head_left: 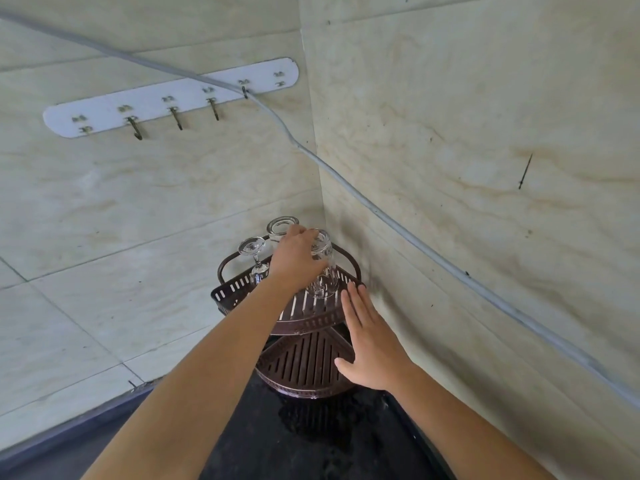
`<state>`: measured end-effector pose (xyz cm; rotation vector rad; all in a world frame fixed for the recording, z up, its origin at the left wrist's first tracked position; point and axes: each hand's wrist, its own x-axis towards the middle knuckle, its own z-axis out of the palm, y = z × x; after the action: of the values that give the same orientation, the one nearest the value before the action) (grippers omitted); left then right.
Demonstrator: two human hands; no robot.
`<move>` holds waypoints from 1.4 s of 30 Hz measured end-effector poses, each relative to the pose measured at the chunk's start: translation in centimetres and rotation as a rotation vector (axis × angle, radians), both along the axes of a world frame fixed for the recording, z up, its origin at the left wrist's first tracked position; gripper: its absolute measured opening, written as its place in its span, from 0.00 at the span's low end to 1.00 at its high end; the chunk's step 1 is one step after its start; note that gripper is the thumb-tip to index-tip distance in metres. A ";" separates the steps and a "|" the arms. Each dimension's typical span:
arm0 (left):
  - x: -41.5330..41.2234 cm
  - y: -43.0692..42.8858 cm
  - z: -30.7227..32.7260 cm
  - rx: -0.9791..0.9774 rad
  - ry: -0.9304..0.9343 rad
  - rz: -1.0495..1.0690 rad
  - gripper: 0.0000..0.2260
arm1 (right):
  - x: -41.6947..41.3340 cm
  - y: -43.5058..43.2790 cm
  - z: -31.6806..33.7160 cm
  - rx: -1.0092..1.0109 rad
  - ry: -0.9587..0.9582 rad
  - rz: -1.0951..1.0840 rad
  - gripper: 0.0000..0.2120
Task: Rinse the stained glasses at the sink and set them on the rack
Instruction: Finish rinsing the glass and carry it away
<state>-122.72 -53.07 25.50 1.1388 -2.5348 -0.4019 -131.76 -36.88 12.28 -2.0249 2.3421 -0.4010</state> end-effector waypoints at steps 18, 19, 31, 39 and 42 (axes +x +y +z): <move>29.7 13.5 -15.4 -0.115 -0.125 0.622 0.32 | 14.1 -0.3 -6.6 -0.184 -0.167 0.243 0.37; 32.3 14.9 -15.7 -0.102 -0.142 0.678 0.33 | 16.3 -0.6 -6.9 -0.159 -0.177 0.295 0.37; 65.5 37.8 -15.7 0.008 -0.213 1.388 0.33 | 53.9 4.7 -6.9 -0.028 -0.217 0.904 0.37; 82.7 55.9 -15.8 0.143 -0.253 1.771 0.37 | 78.1 17.3 -7.1 0.128 -0.340 1.210 0.41; 86.2 59.2 -16.5 0.153 -0.209 1.865 0.37 | 83.6 19.9 -7.8 0.162 -0.265 1.281 0.39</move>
<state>-36.47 6.09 8.98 2.8650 -0.6175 0.0802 -48.17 -16.97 4.52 -2.5996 0.5947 -0.3278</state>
